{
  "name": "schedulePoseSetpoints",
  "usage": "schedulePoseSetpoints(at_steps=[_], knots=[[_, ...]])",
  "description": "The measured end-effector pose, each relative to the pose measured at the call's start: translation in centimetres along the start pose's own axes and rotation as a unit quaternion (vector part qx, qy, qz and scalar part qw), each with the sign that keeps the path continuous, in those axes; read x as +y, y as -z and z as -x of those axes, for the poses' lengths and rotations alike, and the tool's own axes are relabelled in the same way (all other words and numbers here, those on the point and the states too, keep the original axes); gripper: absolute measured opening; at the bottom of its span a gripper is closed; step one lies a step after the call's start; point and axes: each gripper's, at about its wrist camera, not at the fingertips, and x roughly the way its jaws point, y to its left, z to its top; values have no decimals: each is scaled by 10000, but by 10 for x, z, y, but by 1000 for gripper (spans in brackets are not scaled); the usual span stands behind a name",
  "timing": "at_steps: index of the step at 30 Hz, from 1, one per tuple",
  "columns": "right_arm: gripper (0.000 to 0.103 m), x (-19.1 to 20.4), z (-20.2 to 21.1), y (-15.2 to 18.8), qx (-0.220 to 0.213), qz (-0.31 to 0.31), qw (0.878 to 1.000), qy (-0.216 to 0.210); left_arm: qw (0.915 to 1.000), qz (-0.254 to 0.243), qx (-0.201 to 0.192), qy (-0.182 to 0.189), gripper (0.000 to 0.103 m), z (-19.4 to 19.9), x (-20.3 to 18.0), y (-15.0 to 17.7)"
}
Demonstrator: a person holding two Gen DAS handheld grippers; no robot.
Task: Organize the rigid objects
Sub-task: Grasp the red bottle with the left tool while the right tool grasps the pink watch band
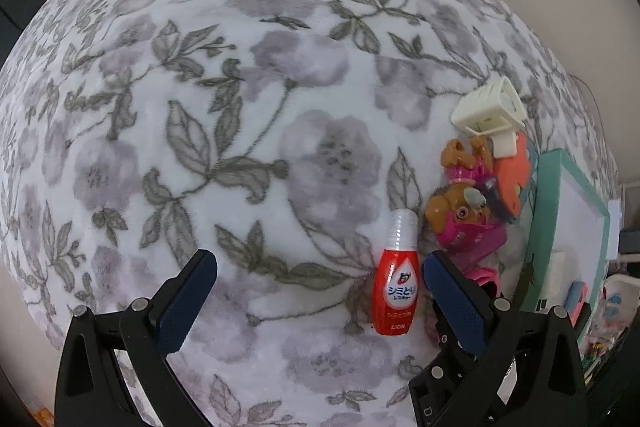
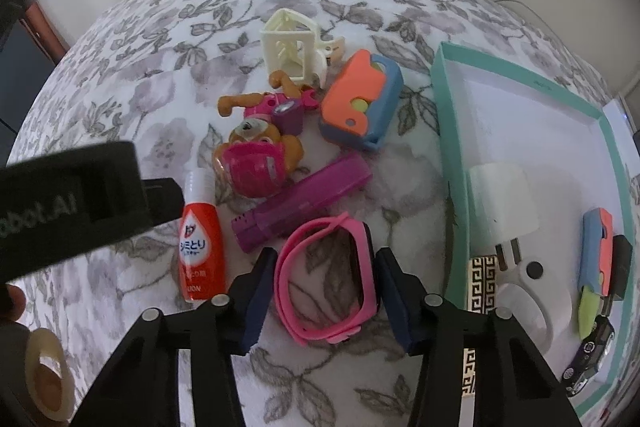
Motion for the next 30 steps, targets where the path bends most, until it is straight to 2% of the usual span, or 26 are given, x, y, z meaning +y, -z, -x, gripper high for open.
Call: schedulePoseSetpoints(at_steps=[13,16,22,24,28,30], knots=[[54,-18,8,6,37,-174,9997,-152,9987,-449,7,-220,103,-18,-45,13],[54,-21,10,9,35,-183,9997,-160,9982,-506,3,-314,99,-22,-50,14],[54,-18,7,5,35,-215,9996,-174,9977,-618,82,-267,75,-27,-58,18],[54,-19,7,5,33,-222,9996,-181,9974,-660,110,-275,63,-27,-59,18],[54,-19,7,5,34,-206,9996,-198,9973,-657,116,-316,51,-23,-54,18],[54,-19,8,5,32,-206,9996,-197,9974,-636,102,-309,41,-21,-53,18]])
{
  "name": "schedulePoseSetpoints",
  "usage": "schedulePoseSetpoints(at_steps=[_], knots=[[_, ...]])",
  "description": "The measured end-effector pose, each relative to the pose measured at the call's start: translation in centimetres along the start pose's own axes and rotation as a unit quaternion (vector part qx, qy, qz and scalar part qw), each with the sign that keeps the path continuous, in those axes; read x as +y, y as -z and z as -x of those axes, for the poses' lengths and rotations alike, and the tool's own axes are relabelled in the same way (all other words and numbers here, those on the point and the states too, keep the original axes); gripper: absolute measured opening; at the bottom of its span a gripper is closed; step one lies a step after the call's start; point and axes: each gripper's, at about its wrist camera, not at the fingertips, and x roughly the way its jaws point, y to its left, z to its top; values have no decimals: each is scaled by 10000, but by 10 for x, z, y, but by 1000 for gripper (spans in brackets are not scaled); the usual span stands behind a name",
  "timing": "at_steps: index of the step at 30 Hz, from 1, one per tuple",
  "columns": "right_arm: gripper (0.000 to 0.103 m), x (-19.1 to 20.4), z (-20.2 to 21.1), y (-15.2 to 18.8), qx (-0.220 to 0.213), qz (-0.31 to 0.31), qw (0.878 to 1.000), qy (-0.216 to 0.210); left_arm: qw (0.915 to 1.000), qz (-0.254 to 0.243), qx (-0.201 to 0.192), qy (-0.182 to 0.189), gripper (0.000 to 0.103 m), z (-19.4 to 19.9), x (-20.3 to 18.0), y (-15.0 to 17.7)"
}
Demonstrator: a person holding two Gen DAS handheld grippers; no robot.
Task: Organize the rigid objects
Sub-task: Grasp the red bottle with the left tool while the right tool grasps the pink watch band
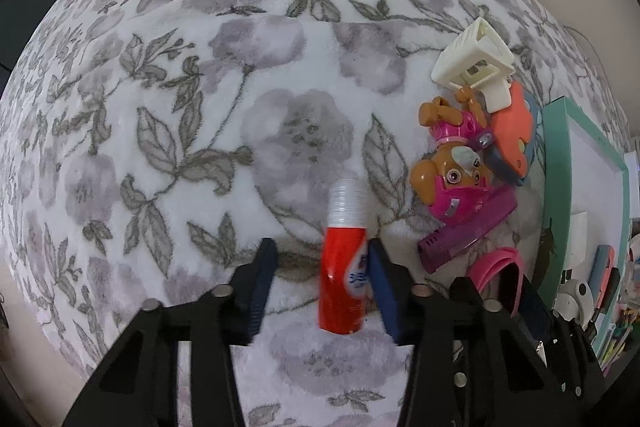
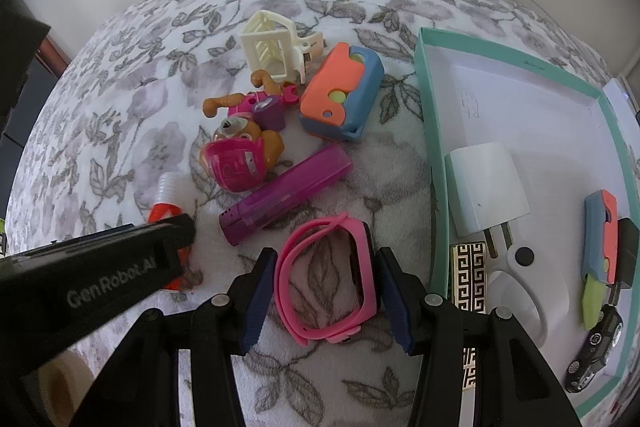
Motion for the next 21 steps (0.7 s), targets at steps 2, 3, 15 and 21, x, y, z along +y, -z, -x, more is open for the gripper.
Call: schedulePoseSetpoints(at_steps=[2,3,15,21], knots=[[54,0,0,0,-5,8,10000,6,10000,24,-4,2,37,0,4,-1],[54,1,0,1,-9,19,10000,11,10000,38,-3,6,35,1,6,-1],[53,13,-1,7,49,215,9996,155,9999,131,-3,72,25,-2,26,-7],[52,7,2,9,346,-93,9993,-72,9997,238,-80,82,25,12,40,-8]])
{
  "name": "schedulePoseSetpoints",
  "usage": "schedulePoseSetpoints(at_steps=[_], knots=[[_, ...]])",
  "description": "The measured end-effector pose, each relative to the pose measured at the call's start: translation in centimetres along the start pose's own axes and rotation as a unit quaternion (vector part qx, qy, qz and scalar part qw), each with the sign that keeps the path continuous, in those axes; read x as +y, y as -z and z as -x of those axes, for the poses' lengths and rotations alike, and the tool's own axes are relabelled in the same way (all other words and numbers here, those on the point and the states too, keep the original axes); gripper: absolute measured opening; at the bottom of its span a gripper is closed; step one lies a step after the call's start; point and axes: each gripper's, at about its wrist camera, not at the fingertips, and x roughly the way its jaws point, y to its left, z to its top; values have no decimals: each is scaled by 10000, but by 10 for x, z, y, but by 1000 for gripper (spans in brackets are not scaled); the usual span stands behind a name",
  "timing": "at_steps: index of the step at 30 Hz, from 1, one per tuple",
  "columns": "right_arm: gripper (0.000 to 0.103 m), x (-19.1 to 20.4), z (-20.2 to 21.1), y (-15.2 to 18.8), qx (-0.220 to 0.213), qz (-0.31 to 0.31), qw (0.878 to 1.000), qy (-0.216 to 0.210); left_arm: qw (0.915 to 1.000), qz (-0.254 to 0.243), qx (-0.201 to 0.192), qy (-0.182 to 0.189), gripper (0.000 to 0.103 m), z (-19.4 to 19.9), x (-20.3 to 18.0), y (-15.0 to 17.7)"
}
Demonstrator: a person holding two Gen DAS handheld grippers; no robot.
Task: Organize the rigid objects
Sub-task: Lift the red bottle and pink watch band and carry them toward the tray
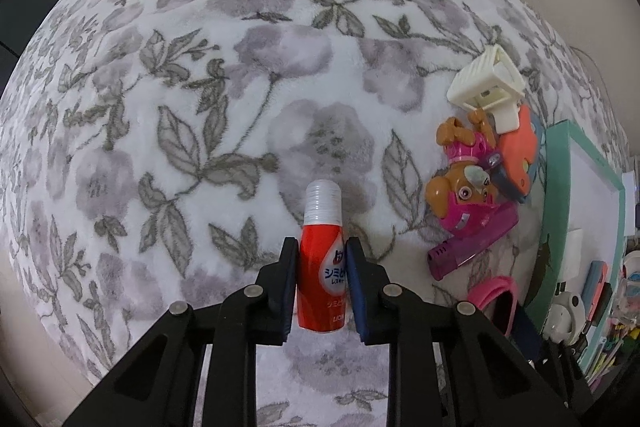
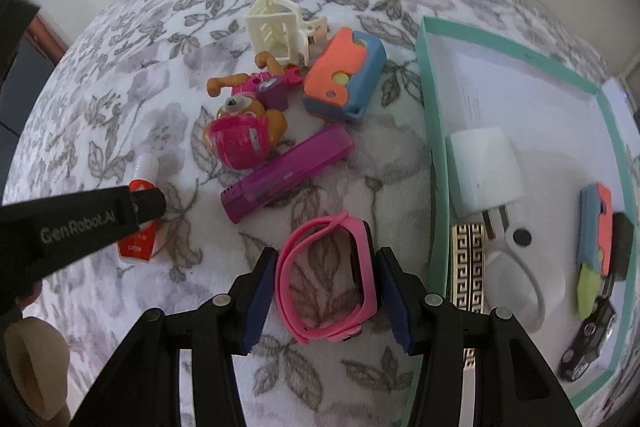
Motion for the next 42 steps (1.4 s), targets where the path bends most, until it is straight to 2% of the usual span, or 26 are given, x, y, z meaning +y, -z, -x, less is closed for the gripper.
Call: schedulePoseSetpoints(at_steps=[4,9,19,25,32,36,42], knots=[[52,-11,2,-1,155,-368,9986,-339,9999,58,-101,27,25,13,10,-2],[52,-14,7,-1,222,-468,9981,-347,9996,126,-233,82,24,27,20,-2],[52,-18,46,-14,-201,-608,9957,-674,9971,221,-673,294,24,75,38,-3],[52,-38,76,-19,-654,-809,9921,-705,9924,114,-1106,537,24,105,21,6],[52,-74,104,-22,-1039,-1211,9851,-638,9878,-105,-1358,753,24,108,-4,1],[52,-98,107,-20,-1070,-1513,9807,-629,9863,-228,-1378,883,24,109,-16,5],[52,-112,94,-16,-896,-1652,9802,-617,9867,-416,-1335,835,24,106,-32,13]])
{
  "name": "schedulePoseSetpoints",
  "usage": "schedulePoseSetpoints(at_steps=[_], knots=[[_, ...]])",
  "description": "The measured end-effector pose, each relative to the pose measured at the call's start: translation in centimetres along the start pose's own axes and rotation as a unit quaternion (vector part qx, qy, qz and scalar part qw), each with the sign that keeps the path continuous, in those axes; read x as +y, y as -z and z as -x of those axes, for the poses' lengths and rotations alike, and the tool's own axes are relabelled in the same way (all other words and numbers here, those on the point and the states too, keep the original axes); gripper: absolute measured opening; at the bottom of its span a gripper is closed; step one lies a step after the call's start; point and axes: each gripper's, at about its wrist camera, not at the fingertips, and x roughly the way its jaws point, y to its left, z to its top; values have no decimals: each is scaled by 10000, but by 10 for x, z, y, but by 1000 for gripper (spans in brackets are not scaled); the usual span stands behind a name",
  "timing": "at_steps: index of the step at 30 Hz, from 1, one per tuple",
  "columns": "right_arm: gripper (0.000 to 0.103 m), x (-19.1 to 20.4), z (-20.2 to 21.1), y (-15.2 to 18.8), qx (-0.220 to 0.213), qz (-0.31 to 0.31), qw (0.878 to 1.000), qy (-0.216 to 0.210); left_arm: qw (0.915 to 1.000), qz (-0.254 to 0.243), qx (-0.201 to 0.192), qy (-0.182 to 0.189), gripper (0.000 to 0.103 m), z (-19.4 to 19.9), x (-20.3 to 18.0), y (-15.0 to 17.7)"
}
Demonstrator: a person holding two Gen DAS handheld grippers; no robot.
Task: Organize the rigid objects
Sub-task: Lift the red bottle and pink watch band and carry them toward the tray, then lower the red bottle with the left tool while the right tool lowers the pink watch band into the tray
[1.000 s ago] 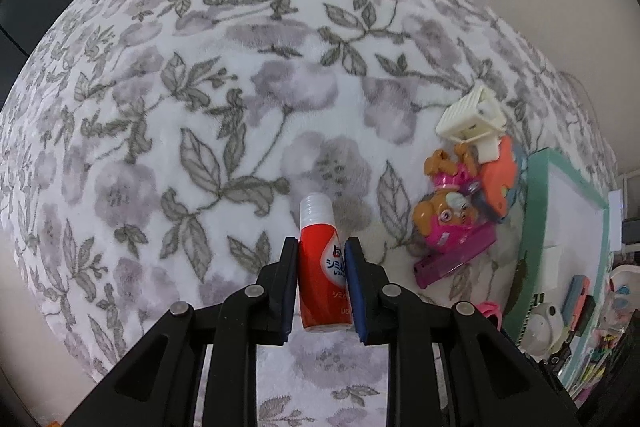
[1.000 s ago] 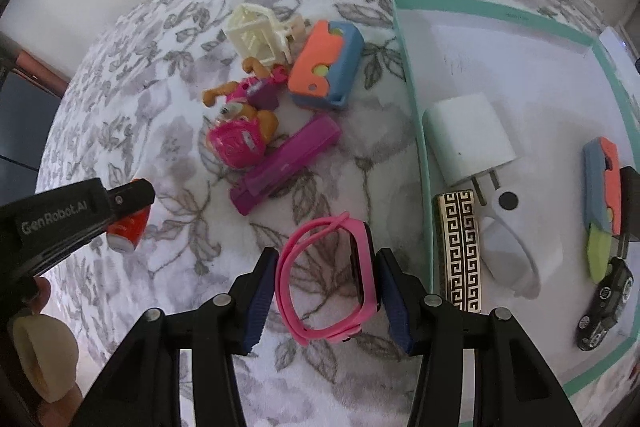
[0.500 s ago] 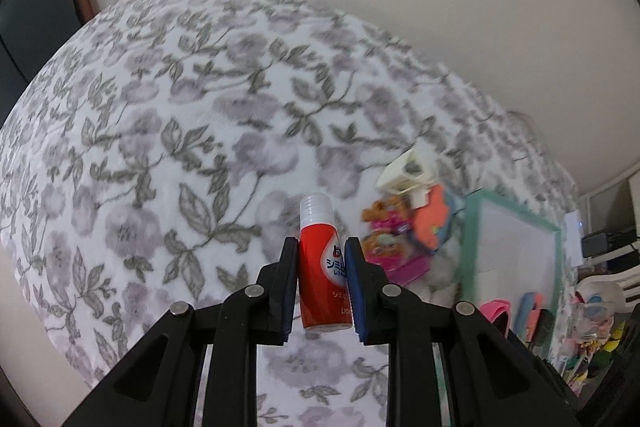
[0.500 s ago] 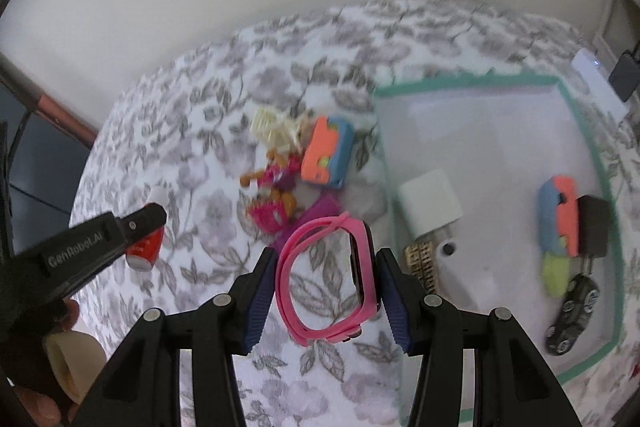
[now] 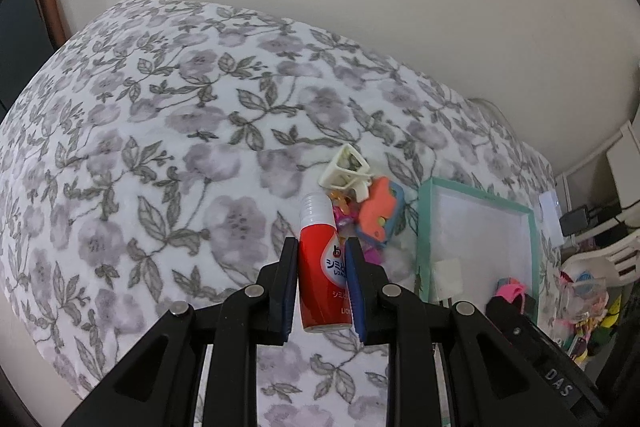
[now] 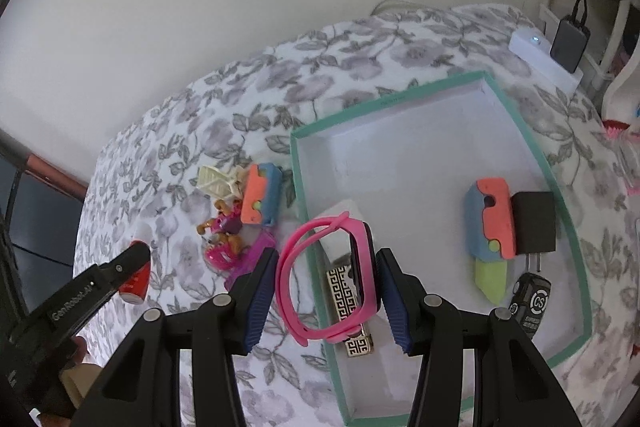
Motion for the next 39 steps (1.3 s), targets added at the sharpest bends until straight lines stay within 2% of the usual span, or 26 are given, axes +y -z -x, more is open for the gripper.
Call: schedulePoseSetpoints(at_steps=[3,6,9,13,19,28,35,39], knots=[[52,-11,2,-1,-89,-15,9994,346,9999,-152,45,19,24,-3,-12,5],[52,-25,5,-3,-193,-182,9986,455,9994,-328,77,100,24,-6,-28,10],[52,-47,7,-5,-280,-417,9959,751,9977,-631,69,233,24,-7,-52,19],[53,-77,12,-6,-363,-759,9907,1074,9931,-1120,28,360,24,-10,-87,33],[53,-115,22,-7,-529,-1083,9810,1523,9867,-1428,168,760,24,-22,-126,49],[53,-122,14,-7,-456,-1092,9812,1525,9796,-1724,422,942,24,-43,-163,69],[53,-120,4,-4,-291,-1073,9830,1463,9790,-1752,654,810,24,-58,-161,78],[54,-119,2,-4,-255,-1064,9836,1435,9790,-1752,657,804,24,-58,-161,79]])
